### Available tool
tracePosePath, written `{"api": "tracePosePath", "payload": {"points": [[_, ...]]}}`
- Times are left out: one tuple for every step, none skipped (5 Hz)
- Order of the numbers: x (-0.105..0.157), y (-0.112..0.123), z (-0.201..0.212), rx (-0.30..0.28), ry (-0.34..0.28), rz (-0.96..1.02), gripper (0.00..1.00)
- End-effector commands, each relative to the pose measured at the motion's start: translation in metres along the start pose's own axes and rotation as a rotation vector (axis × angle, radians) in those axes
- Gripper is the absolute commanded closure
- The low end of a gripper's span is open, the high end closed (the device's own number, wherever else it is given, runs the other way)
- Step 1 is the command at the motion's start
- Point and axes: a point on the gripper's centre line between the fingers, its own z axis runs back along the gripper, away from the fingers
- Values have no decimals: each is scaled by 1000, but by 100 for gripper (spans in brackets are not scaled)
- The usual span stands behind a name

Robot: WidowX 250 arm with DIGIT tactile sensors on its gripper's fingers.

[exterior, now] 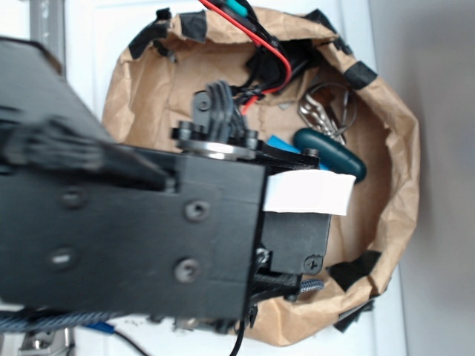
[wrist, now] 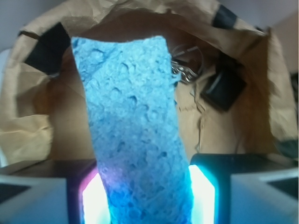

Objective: Grab the blue sponge.

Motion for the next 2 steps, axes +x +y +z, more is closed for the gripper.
{"api": "tracePosePath", "payload": {"points": [[9, -5, 8, 31, -96, 63, 100], [9, 1, -1, 58, -92, 60, 100]]}}
